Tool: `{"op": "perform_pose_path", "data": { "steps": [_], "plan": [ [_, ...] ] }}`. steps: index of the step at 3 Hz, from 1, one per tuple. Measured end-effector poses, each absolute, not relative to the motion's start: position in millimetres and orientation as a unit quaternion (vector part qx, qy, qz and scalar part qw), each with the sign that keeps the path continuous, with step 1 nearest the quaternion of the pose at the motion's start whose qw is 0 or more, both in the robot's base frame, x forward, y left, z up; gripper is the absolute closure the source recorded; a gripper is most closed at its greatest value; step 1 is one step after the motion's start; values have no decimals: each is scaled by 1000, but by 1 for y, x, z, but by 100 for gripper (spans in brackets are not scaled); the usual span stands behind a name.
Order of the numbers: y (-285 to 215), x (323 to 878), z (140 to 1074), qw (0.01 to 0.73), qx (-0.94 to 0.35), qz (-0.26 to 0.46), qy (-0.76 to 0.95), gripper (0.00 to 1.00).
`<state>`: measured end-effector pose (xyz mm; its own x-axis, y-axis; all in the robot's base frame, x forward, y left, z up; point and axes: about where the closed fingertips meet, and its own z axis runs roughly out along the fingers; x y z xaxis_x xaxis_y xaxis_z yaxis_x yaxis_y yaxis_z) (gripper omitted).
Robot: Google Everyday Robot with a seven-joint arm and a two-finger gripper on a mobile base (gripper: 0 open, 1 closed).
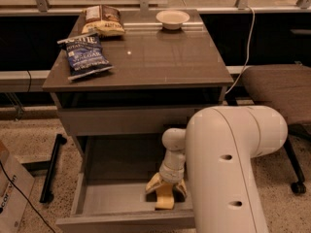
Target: Pick sponge from middle drawer and place on counter
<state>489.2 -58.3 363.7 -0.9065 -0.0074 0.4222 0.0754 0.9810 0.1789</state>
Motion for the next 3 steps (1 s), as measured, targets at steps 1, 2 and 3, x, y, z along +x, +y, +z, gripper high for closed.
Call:
{"op": "perform_pose_path", "data": {
  "steps": [1, 2, 3],
  "plan": [
    [-57, 486, 360, 219, -34, -94, -971, 36],
    [-56, 486, 361, 218, -43, -94, -970, 59],
    [-58, 485, 363, 214, -51, -101, -970, 83]
  ]
}}
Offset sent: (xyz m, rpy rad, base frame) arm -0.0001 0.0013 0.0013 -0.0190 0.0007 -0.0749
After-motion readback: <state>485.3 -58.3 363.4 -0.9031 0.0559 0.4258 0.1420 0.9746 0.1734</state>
